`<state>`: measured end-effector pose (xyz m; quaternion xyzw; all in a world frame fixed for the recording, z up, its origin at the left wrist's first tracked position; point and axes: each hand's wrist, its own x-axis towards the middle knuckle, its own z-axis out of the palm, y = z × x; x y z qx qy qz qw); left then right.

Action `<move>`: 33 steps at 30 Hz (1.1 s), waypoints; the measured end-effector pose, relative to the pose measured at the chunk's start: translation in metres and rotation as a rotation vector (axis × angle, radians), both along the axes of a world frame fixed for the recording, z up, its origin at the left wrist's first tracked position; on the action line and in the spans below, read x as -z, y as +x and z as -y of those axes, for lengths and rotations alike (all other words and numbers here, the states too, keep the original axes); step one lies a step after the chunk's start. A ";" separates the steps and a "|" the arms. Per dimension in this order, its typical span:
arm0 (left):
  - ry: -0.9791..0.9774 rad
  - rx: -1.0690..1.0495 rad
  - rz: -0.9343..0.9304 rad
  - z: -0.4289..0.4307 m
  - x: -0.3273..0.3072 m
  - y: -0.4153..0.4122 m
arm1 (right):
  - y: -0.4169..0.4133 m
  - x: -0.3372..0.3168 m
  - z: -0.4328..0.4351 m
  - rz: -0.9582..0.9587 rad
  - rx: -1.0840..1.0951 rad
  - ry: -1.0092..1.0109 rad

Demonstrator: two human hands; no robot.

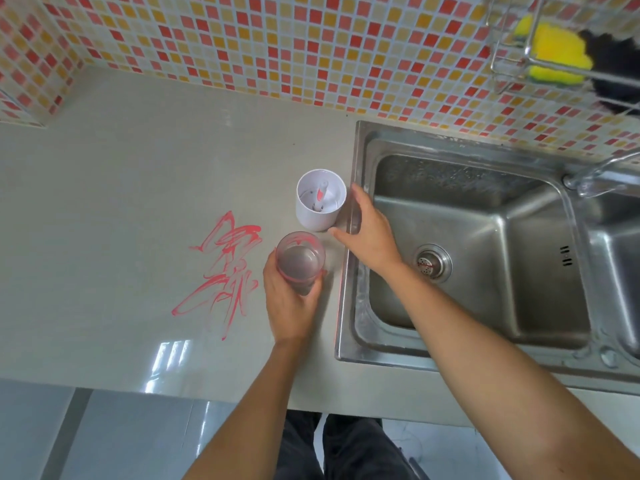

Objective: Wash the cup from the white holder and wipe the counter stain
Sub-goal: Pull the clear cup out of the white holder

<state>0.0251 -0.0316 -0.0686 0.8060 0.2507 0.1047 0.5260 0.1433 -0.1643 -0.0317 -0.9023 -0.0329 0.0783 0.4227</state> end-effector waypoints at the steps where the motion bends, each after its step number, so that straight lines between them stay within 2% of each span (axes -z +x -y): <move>1: -0.007 0.006 0.007 -0.001 -0.002 0.000 | -0.010 0.002 0.009 0.021 0.029 -0.048; 6: -0.038 0.060 0.023 -0.007 -0.008 -0.001 | -0.078 0.027 0.075 0.118 0.066 -0.329; 10: -0.040 0.215 0.047 0.004 -0.010 0.000 | -0.126 0.047 0.130 0.092 0.144 -0.463; 14: 0.011 0.393 0.122 0.036 -0.018 0.012 | -0.162 0.053 0.170 -0.010 0.216 -0.583; 17: 0.066 0.534 0.105 0.069 -0.024 0.021 | -0.175 0.054 0.195 -0.069 0.273 -0.620; 20: 0.201 0.692 0.095 0.101 -0.027 0.028 | -0.175 0.054 0.212 -0.089 0.276 -0.648; 24: 0.350 0.893 0.151 0.132 -0.021 0.038 | -0.172 0.054 0.225 -0.141 0.339 -0.651; 33: 0.650 1.080 0.143 0.164 0.000 0.065 | -0.171 0.057 0.226 -0.184 0.395 -0.678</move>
